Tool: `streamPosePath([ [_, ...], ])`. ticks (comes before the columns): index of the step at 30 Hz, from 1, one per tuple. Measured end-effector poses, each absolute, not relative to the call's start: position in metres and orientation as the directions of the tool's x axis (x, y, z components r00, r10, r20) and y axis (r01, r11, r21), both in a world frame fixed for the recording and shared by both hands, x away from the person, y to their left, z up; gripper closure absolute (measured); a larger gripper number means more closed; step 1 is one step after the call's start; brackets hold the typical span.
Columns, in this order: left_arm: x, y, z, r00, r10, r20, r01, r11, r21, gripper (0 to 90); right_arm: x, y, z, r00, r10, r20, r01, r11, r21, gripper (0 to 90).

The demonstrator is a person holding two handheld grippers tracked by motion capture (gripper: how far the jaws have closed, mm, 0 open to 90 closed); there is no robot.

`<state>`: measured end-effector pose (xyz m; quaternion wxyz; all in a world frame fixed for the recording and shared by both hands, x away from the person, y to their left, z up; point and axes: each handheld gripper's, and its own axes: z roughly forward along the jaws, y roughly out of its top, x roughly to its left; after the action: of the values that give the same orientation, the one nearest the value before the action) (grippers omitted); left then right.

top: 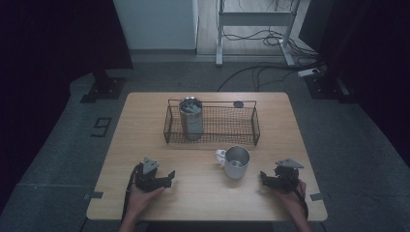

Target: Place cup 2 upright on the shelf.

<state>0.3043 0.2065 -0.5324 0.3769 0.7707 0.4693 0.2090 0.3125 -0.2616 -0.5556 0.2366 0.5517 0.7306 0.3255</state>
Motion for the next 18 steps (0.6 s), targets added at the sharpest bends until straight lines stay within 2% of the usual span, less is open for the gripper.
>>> streamPosePath([
  [18, 0.3048, 0.2068, -0.5349, 0.476, 0.879, -0.018, 0.567, -0.292, 0.770, 13.8, 0.3053, -0.2683, -0.5456, -0.292, 0.953, 0.076, 0.617, 0.127, 0.777, 13.4],
])
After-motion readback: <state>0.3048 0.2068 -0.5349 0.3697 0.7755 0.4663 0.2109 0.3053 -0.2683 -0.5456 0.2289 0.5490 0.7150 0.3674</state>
